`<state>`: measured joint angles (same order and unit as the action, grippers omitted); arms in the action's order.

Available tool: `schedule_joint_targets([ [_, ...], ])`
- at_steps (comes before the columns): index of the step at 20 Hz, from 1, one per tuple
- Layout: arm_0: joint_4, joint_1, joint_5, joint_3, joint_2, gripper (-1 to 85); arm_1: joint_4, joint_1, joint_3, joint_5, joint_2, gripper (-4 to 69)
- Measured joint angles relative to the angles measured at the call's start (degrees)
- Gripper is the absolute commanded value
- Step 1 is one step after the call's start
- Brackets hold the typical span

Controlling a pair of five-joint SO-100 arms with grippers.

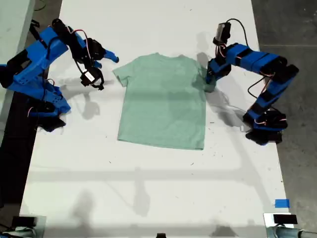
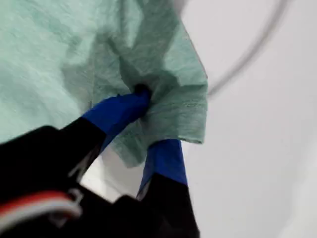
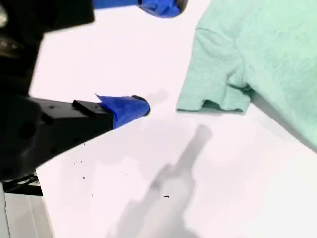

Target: Fold t-shirt

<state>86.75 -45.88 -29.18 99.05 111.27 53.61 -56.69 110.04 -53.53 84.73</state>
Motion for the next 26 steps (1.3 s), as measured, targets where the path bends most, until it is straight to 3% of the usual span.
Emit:
schedule_joint_targets([
  [5,0.0,0.0,-0.4,0.2,0.0,32.1,9.5,1.1,-6.1,-0.2,0.6,-0.5],
  [10,0.0,0.0,-0.4,0.5,0.0,32.0,20.5,8.9,-22.7,2.6,4.6,-0.6],
  [13,-0.4,0.0,-0.4,1.0,0.0,31.9,20.8,13.6,-29.4,6.7,4.1,-0.6],
  [19,-0.9,0.0,-0.4,1.8,0.0,31.9,11.7,22.2,-35.4,15.9,-9.8,-0.4],
  [20,-0.9,0.0,-0.4,2.1,-0.1,32.0,11.3,23.1,-37.3,16.7,-13.0,9.1],
  [21,-1.0,0.0,-0.4,2.1,-0.4,32.2,11.1,23.7,-39.8,17.2,-16.5,38.2],
  [22,-1.0,0.0,-0.4,2.3,-0.4,32.6,12.0,24.2,-43.4,17.4,-20.6,38.6],
  [26,-1.0,-0.3,-0.4,2.8,-0.4,33.5,22.1,25.3,-60.5,15.9,-28.0,29.0],
])
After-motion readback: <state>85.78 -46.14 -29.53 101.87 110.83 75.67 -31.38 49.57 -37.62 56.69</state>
